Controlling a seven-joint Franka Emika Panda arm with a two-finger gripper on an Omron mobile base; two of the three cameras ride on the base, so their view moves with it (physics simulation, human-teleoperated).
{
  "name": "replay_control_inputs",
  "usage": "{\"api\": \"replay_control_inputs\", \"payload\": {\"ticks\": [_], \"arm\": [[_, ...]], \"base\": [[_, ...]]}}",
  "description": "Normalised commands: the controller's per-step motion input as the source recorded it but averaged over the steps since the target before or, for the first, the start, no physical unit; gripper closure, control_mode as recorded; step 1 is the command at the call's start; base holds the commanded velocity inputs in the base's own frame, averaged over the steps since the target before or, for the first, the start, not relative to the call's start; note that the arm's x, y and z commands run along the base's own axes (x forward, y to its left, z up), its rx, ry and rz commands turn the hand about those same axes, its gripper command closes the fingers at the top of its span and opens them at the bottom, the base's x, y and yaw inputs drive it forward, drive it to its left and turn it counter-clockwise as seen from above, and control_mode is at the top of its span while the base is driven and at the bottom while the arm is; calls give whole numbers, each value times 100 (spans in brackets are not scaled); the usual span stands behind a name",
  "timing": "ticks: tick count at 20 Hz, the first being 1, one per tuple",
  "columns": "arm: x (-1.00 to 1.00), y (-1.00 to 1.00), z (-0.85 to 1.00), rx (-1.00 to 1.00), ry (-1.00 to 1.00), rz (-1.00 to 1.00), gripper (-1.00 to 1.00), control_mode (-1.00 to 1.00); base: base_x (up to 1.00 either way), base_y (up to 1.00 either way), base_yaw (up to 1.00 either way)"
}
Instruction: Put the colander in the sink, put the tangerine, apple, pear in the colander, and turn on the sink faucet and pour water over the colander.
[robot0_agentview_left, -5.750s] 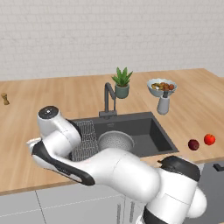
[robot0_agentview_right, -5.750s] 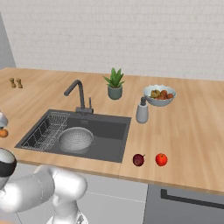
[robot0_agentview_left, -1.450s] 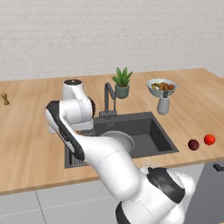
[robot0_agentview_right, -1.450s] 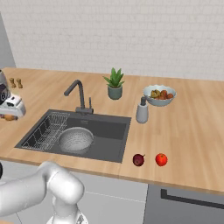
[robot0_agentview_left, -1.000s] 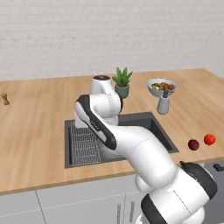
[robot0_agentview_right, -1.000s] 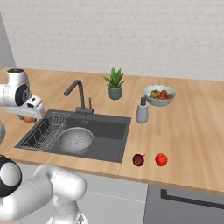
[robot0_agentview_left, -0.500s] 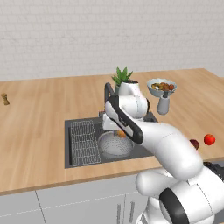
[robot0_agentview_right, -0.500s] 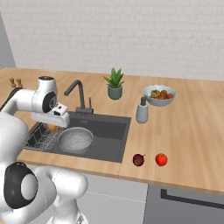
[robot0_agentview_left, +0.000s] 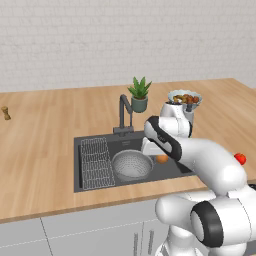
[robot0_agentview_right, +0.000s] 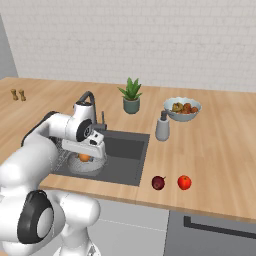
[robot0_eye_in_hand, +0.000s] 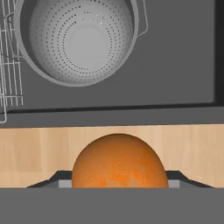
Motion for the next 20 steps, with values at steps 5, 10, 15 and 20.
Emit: {"api": "replay_control_inputs", "payload": {"ticks": [5,10,15,20], "arm": [[51,-17,-33,10,4,5,100,-100],[63,0,-32,15,5,8,100,-100],[48,16,-28,13,3,7,100,-100],[26,48,-26,8,0,6,100,-100]], "base": [[0,0,0],[0,0,0],[0,0,0],[0,0,0]]}}
